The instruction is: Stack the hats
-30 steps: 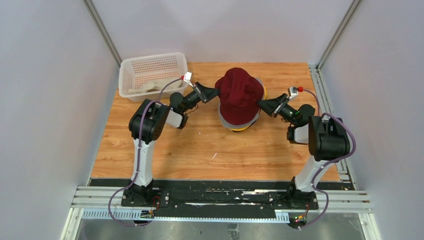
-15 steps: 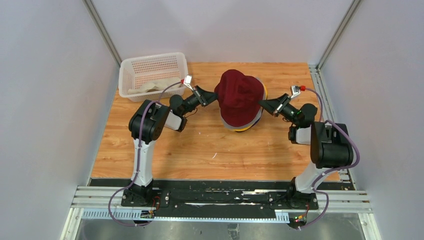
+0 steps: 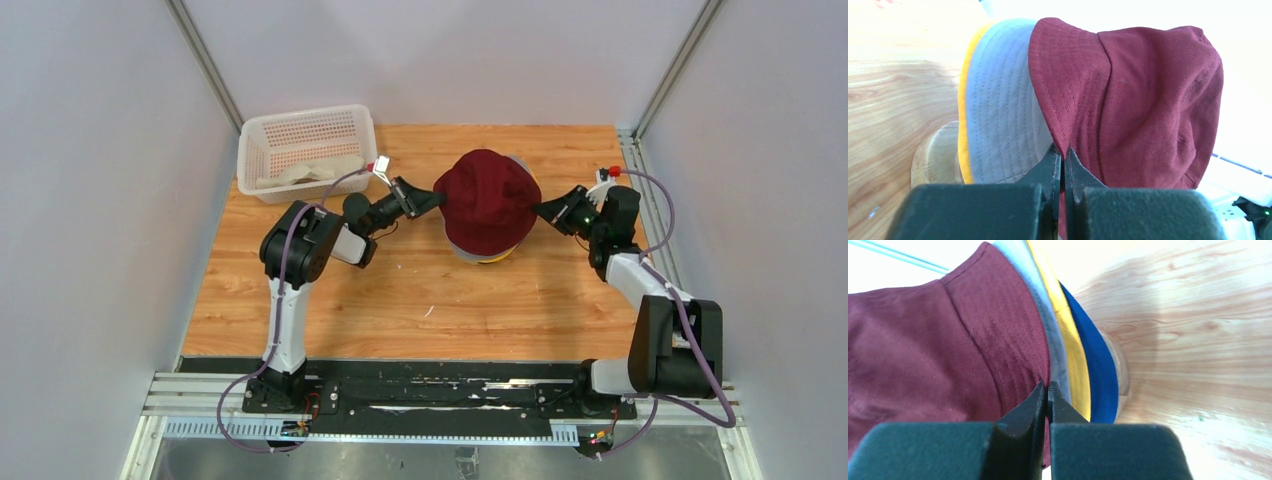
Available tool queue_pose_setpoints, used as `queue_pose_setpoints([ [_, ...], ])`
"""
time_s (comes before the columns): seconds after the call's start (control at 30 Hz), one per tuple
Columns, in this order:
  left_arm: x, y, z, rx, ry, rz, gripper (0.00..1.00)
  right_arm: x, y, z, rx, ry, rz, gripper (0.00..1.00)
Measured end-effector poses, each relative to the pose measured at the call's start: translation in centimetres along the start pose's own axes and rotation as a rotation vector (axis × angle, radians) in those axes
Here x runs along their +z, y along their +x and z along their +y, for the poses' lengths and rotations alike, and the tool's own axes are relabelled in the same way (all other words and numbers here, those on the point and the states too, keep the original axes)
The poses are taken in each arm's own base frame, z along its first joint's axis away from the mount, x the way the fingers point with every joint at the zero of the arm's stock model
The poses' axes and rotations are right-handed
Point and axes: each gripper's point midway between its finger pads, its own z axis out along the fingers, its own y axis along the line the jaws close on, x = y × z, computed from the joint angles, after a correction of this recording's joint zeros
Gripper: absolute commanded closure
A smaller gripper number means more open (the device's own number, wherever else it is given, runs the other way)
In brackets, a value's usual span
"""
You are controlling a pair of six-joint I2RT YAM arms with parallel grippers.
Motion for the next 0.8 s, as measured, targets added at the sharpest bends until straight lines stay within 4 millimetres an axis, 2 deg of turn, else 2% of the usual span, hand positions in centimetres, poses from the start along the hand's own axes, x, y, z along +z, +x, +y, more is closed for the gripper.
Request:
queue_pose_setpoints([
  [0.3,0.5,1.4,-0.6,-0.007,0.014,0.026,1.00,0.6,-0.6,-2.5,-0.014,0.141,0.024,1.00],
  [0.63,-0.4,3.2,1.4,-0.047,-0.035,0.044,1.00,1.7,-0.7,-3.3,-0.036,0.174,0.043,1.00],
  [0.8,-0.7,3.6,1.7,-0.055,-0.047,0.044,1.00,2.1,-1.0,-3.4,-0.041,0.170,0.042,1.00],
])
